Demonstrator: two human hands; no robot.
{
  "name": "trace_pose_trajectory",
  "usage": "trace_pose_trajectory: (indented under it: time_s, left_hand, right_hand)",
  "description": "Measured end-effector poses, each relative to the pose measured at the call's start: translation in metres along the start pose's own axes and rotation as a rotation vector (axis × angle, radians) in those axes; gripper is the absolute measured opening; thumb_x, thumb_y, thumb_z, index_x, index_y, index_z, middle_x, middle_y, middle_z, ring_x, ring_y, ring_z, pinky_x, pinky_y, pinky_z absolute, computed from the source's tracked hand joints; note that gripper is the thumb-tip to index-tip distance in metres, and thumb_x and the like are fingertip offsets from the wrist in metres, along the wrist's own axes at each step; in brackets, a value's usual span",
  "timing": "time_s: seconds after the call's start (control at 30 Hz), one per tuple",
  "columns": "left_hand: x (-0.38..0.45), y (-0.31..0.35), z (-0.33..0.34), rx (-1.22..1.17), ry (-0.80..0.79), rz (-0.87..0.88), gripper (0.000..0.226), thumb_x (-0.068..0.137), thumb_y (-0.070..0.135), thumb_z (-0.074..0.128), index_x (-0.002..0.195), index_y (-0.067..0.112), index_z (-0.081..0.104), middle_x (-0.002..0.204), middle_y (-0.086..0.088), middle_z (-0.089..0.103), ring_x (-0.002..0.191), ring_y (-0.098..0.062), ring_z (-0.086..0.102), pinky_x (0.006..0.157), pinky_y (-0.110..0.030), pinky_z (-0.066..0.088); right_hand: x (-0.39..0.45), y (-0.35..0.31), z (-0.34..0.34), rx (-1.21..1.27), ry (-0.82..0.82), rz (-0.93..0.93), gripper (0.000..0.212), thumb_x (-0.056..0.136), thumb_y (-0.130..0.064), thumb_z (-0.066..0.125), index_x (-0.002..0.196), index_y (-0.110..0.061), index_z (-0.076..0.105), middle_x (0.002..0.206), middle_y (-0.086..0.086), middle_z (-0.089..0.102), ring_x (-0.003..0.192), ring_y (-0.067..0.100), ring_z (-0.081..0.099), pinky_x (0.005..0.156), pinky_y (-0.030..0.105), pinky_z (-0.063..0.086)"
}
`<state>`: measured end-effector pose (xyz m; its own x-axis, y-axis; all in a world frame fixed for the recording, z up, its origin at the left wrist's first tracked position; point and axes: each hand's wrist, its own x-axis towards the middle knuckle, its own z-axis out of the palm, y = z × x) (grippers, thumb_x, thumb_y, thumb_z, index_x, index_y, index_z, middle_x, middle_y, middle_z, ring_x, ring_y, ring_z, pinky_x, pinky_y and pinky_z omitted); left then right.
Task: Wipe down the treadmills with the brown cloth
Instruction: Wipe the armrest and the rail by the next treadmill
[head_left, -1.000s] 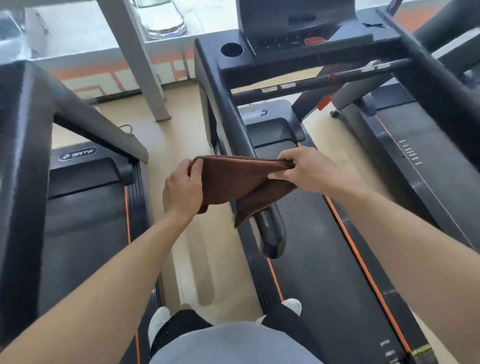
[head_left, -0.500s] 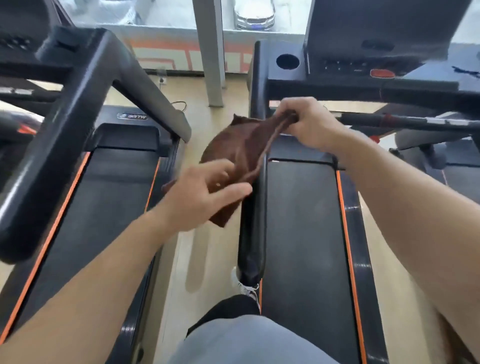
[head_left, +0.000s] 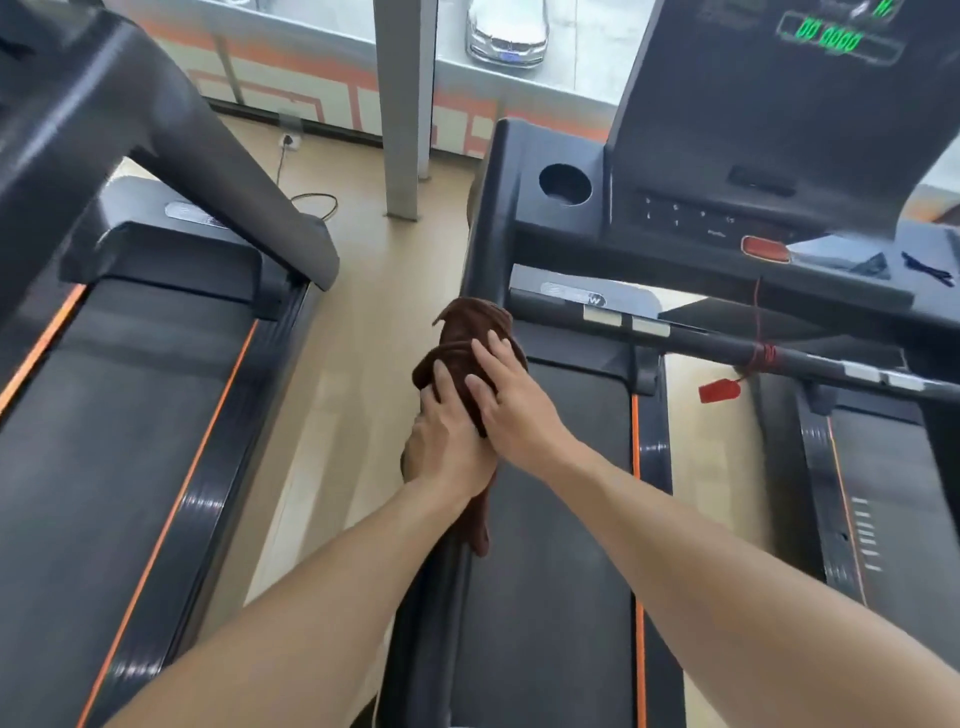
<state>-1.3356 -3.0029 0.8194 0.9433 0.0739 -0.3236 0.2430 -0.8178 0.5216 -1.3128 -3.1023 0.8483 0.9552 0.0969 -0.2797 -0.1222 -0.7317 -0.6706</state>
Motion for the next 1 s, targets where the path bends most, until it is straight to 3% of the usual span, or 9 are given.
trace_pose_trajectory:
  time_s: [0.17, 0.33, 0.47, 0.57, 0.7, 0.73, 0.87, 1.0]
  left_hand:
    - [0.058, 0.030, 0.000, 0.085, 0.086, 0.025, 0.096, 0.097, 0.065, 0.045, 0.161, 0.010, -0.001, 0.153, -0.016, 0.033, 0.123, -0.035, 0.054, 0.090, -0.045, 0.049]
    - [0.115, 0.063, -0.002, 0.113, 0.162, 0.024, 0.079, 0.103, 0.059, 0.032, 0.161, 0.013, 0.004, 0.156, -0.016, 0.031, 0.125, -0.037, 0.053, 0.092, -0.047, 0.048]
    - [0.154, 0.082, -0.007, 0.145, 0.175, 0.056, 0.073, 0.105, 0.057, 0.026, 0.162, 0.019, 0.002, 0.164, -0.016, 0.021, 0.134, -0.038, 0.045, 0.099, -0.050, 0.046]
    - [0.184, 0.098, -0.011, 0.177, 0.168, 0.089, 0.070, 0.105, 0.056, 0.023, 0.163, 0.026, -0.002, 0.169, -0.011, 0.008, 0.149, -0.035, 0.027, 0.111, -0.051, 0.037]
    - [0.240, 0.118, -0.018, 0.197, 0.153, 0.161, 0.064, 0.105, 0.057, 0.021, 0.162, 0.036, 0.002, 0.171, -0.002, -0.003, 0.157, -0.025, 0.003, 0.125, -0.048, 0.017]
    - [0.255, 0.123, -0.021, 0.192, 0.147, 0.189, 0.062, 0.105, 0.056, 0.021, 0.162, 0.038, 0.005, 0.171, 0.001, -0.004, 0.157, -0.022, -0.001, 0.126, -0.049, 0.013]
    - [0.318, 0.150, -0.032, 0.225, 0.111, 0.229, 0.058, 0.106, 0.055, 0.019, 0.161, 0.040, 0.011, 0.171, 0.007, -0.006, 0.157, -0.015, -0.008, 0.126, -0.053, 0.006]
    - [0.361, 0.175, -0.037, 0.272, 0.106, 0.217, 0.058, 0.107, 0.054, 0.022, 0.161, 0.039, 0.011, 0.171, 0.007, -0.008, 0.157, -0.016, -0.007, 0.127, -0.050, 0.004]
  right_hand:
    - [0.062, 0.011, -0.043, 0.109, 0.326, -0.054, 0.043, 0.111, -0.022, 0.040, 0.154, -0.024, 0.046, 0.165, -0.007, 0.032, 0.156, 0.006, 0.010, 0.127, 0.027, 0.009]
    - [0.122, 0.019, -0.087, 0.112, 0.428, -0.062, 0.042, 0.110, -0.019, 0.040, 0.151, -0.023, 0.050, 0.163, -0.008, 0.038, 0.155, 0.007, 0.015, 0.128, 0.034, 0.014]
    - [0.157, 0.030, -0.124, 0.230, 0.498, -0.061, 0.042, 0.110, -0.018, 0.042, 0.149, -0.027, 0.052, 0.160, -0.011, 0.041, 0.153, 0.003, 0.017, 0.122, 0.019, 0.012]
    - [0.181, 0.048, -0.151, 0.270, 0.514, -0.100, 0.042, 0.109, -0.014, 0.042, 0.148, -0.024, 0.053, 0.159, -0.011, 0.041, 0.152, 0.002, 0.020, 0.113, 0.004, 0.010]
    - [0.229, 0.065, -0.191, 0.390, 0.485, -0.205, 0.044, 0.108, -0.011, 0.042, 0.149, -0.026, 0.050, 0.154, -0.010, 0.042, 0.148, 0.006, 0.031, 0.125, 0.029, 0.023]
    - [0.239, 0.069, -0.203, 0.398, 0.483, -0.229, 0.046, 0.107, -0.011, 0.043, 0.151, -0.027, 0.047, 0.154, -0.008, 0.043, 0.146, 0.007, 0.034, 0.124, 0.030, 0.025]
    - [0.255, 0.087, -0.244, 0.260, 0.430, -0.388, 0.051, 0.105, -0.007, 0.044, 0.154, -0.021, 0.041, 0.158, -0.005, 0.041, 0.146, 0.002, 0.031, 0.120, 0.014, 0.020]
    - [0.247, 0.108, -0.258, 0.202, 0.386, -0.558, 0.051, 0.103, 0.003, 0.044, 0.152, -0.012, 0.043, 0.157, 0.002, 0.043, 0.150, 0.012, 0.032, 0.125, 0.028, 0.023]
